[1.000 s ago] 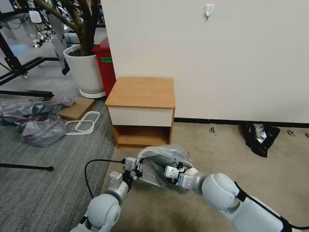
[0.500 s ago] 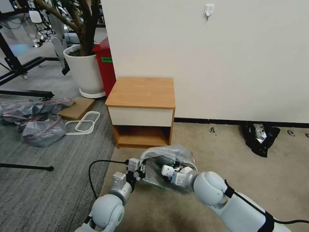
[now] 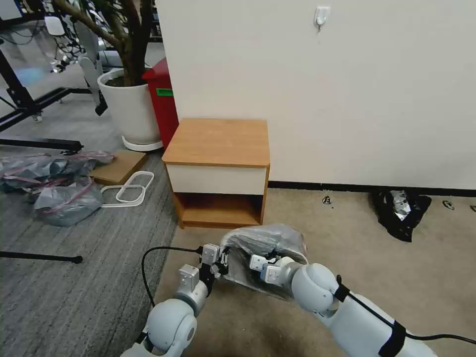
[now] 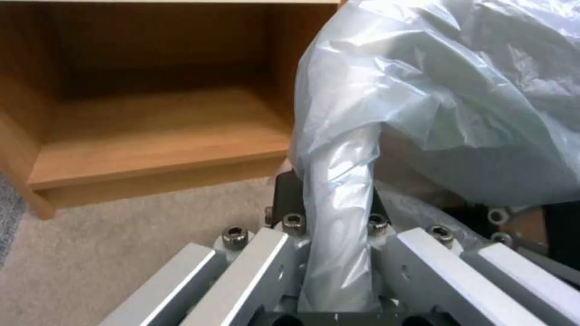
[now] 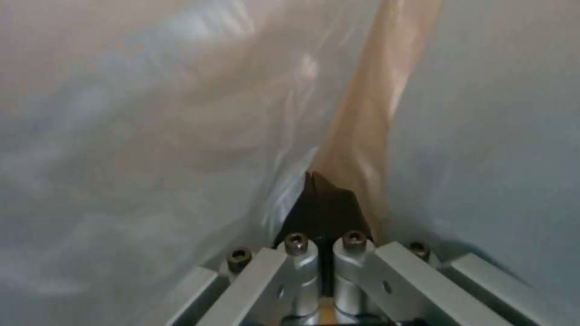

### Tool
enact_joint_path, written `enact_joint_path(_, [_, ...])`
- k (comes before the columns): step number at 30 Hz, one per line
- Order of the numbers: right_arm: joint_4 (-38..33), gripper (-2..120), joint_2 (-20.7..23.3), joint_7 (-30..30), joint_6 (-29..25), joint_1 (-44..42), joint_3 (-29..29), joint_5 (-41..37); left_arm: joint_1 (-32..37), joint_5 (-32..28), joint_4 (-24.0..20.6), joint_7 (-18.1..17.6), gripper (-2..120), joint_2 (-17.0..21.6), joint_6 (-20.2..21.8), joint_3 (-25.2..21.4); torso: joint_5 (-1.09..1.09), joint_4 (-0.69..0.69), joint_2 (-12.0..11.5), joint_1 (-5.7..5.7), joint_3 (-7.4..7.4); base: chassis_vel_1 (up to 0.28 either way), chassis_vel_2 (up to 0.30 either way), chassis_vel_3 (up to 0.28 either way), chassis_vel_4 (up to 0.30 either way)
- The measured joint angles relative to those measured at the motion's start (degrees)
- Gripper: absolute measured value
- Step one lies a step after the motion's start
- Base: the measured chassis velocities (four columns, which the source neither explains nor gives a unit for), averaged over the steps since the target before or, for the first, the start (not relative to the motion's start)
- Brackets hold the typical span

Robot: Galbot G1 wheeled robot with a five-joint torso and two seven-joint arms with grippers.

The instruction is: Pick up the garbage bag from the table and place it over the trash can.

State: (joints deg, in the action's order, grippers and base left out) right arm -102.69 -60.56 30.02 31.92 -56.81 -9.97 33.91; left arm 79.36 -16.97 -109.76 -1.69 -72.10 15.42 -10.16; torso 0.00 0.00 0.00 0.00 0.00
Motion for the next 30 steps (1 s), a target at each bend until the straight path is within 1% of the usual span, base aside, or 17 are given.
enact_joint_path(18, [6.90, 0, -2.85, -0.19, -0.23, 1.27, 0.06, 2.90, 0.71, -0.13, -0.25, -0.05, 1, -0.11, 0.02, 0.22, 0.00, 0.01, 0.00, 0.00, 0.00, 0.000, 0.000, 0.000, 0.000])
enact_joint_path(30, [9.40, 0, -4.06, -0.31, -0.49, 1.17, 0.26, 4.87, 1.39, -0.24, -0.59, -0.05, 1, -0.36, 0.04, 0.19, 0.00, 0.00, 0.00, 0.00, 0.00, 0.000, 0.000, 0.000, 0.000])
